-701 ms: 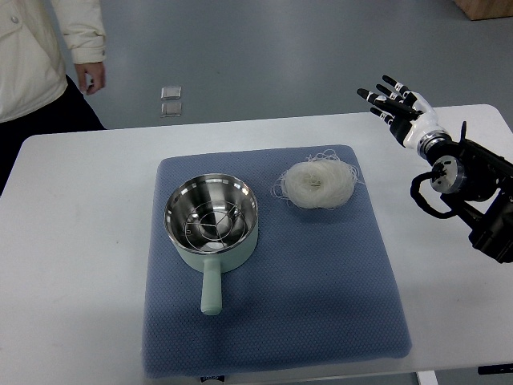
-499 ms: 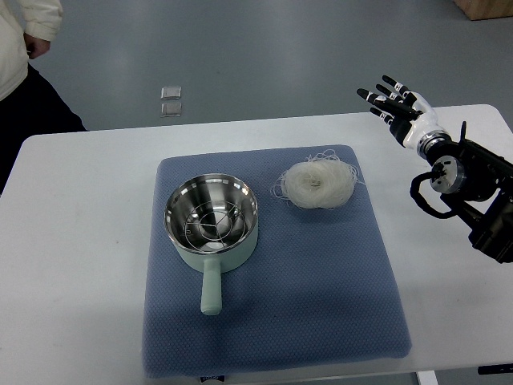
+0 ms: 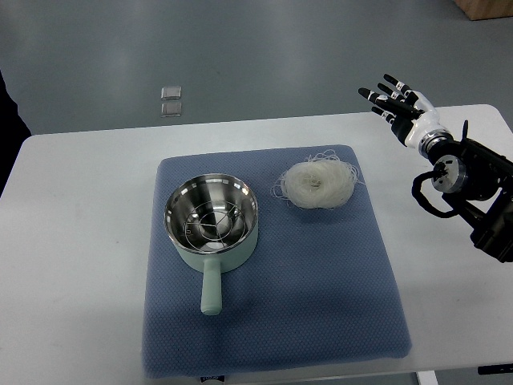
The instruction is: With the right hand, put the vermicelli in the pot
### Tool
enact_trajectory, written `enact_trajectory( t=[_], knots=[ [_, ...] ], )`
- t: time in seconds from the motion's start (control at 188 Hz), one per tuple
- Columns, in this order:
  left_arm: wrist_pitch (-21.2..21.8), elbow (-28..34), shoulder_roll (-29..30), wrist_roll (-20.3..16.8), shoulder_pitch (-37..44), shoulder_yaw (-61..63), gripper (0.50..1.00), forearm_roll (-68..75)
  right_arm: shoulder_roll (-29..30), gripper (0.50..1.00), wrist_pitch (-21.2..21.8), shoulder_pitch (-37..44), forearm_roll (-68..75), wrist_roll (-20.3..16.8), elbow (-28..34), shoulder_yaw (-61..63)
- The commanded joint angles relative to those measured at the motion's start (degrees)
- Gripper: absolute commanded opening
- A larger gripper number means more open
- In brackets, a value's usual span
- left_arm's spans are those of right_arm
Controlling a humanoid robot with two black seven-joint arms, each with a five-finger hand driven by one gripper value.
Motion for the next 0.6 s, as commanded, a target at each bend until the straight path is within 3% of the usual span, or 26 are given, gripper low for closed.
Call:
enact_trajectory(
  t=[0.0,0.255,0.594],
  knots=[
    [0.0,0.0,0.0,0.0,0.0,0.0,1.000,0.0,-0.1,0.919,0.0,0.1,-0.3,0.1,0.0,-0.1],
    [0.0,0.0,0.0,0.0,0.0,0.0,1.000,0.0,-0.4,0.921,1.8,1.8,-0.5,-0.1,-0.1,-0.1],
    [0.0,0.0,0.0,0.0,0.0,0.0,1.000,0.0,-0.8,0.921,13.0,3.3,-0.4,-0.1,-7.1,0.0]
  ],
)
